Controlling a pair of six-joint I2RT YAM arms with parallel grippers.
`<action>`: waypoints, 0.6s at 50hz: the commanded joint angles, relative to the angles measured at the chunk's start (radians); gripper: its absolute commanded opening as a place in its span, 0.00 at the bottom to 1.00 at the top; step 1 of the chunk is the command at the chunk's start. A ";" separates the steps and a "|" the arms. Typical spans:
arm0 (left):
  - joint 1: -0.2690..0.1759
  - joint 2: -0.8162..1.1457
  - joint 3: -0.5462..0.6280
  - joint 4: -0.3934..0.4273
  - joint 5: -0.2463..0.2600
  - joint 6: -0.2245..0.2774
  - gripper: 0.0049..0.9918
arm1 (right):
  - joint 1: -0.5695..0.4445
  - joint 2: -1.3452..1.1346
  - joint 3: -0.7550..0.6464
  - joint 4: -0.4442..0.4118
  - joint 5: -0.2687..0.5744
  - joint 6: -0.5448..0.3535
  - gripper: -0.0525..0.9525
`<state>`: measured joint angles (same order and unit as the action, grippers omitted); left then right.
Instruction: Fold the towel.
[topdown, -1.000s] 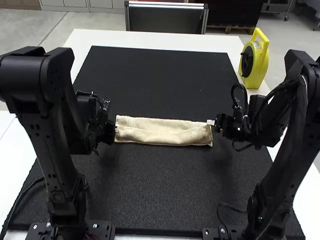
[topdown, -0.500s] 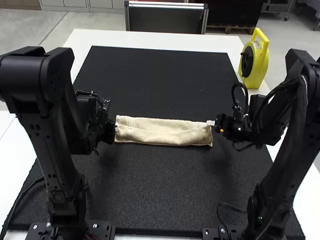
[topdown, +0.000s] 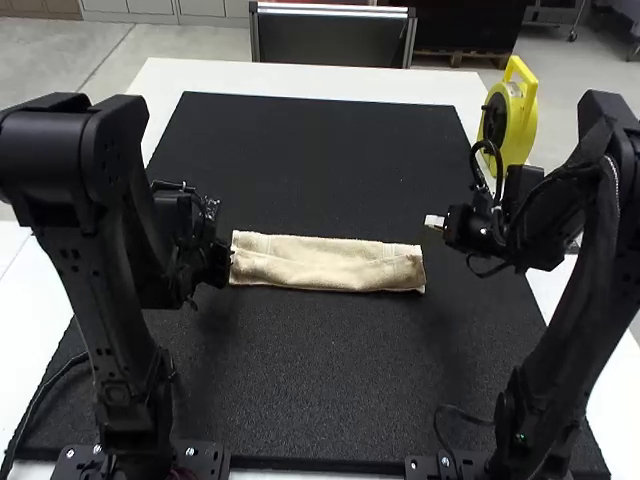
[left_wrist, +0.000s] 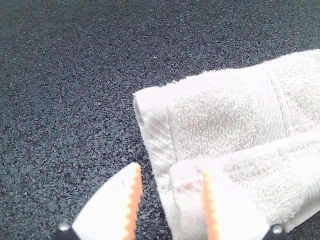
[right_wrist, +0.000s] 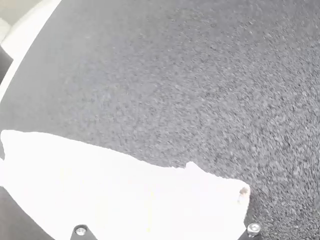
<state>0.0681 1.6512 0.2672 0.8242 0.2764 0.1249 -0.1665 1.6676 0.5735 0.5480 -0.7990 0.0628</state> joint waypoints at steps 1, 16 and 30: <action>0.006 0.009 0.000 0.004 -0.005 -0.008 0.32 | -0.001 -0.031 0.019 -0.002 -0.023 0.022 0.26; 0.006 0.010 0.000 0.003 0.000 -0.011 0.32 | -0.007 -0.085 0.020 -0.131 -0.023 -0.031 0.56; 0.006 0.027 0.004 0.004 0.001 -0.011 0.32 | -0.001 -0.204 0.025 -0.241 -0.003 -0.031 0.67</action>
<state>0.0681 1.6566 0.2672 0.8242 0.2768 0.1223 -0.1665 1.5158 0.5739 0.3389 -0.8047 0.0452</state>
